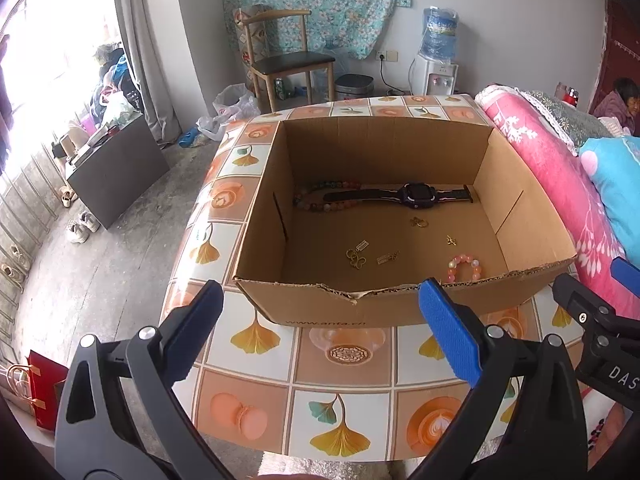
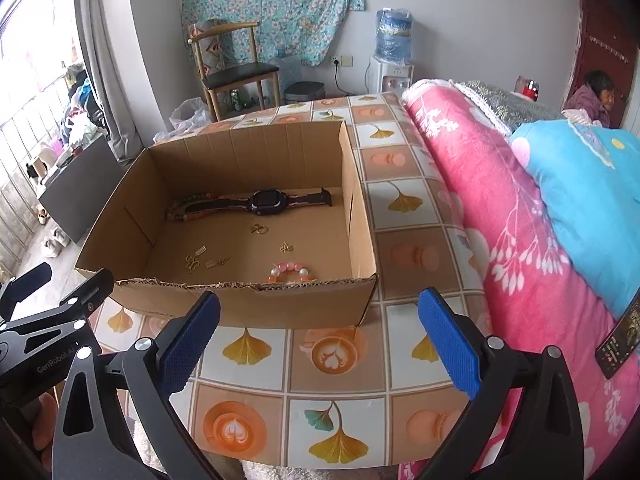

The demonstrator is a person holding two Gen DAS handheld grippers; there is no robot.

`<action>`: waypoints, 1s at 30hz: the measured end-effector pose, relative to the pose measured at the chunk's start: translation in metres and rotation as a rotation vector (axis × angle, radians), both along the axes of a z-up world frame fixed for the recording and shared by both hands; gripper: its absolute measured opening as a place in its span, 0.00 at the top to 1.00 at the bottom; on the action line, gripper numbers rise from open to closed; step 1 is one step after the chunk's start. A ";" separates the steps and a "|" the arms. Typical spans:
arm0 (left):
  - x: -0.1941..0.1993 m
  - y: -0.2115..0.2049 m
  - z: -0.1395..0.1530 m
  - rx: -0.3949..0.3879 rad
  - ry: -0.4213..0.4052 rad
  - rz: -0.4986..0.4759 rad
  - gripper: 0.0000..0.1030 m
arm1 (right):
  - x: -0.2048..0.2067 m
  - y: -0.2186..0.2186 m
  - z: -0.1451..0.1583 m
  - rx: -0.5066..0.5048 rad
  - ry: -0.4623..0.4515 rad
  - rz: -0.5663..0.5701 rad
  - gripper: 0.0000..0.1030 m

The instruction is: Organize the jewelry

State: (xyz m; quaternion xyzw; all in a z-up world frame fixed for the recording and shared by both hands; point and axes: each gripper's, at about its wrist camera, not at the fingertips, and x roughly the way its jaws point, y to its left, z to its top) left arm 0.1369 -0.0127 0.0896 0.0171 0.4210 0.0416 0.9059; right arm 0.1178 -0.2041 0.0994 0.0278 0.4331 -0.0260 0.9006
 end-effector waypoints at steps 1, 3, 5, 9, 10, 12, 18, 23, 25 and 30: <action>0.000 -0.001 0.000 0.000 0.002 -0.001 0.08 | 0.001 0.000 -0.001 0.000 0.004 0.000 0.06; 0.001 -0.001 -0.001 -0.003 0.007 -0.002 0.08 | 0.001 0.001 -0.002 0.000 0.010 0.000 0.06; 0.001 -0.001 -0.002 -0.008 0.013 -0.003 0.08 | 0.001 0.001 -0.002 -0.001 0.011 -0.002 0.06; 0.001 0.000 -0.004 -0.019 0.024 -0.007 0.08 | 0.002 0.001 -0.002 -0.004 0.014 -0.003 0.06; 0.001 0.000 -0.005 -0.022 0.025 -0.007 0.08 | 0.003 0.001 -0.002 -0.004 0.016 -0.003 0.06; 0.002 0.001 -0.005 -0.026 0.026 -0.008 0.08 | 0.003 0.001 -0.002 -0.002 0.016 -0.003 0.06; 0.001 0.003 -0.004 -0.039 0.028 -0.008 0.08 | 0.003 0.002 -0.002 -0.005 0.014 0.002 0.06; 0.001 0.004 -0.005 -0.043 0.030 -0.008 0.08 | 0.002 0.003 -0.002 -0.004 0.017 0.000 0.06; 0.000 0.003 -0.005 -0.048 0.033 -0.008 0.08 | 0.002 0.003 -0.002 -0.001 0.017 0.000 0.06; 0.000 0.003 -0.006 -0.050 0.034 -0.008 0.08 | 0.002 0.004 0.000 -0.001 0.015 0.002 0.06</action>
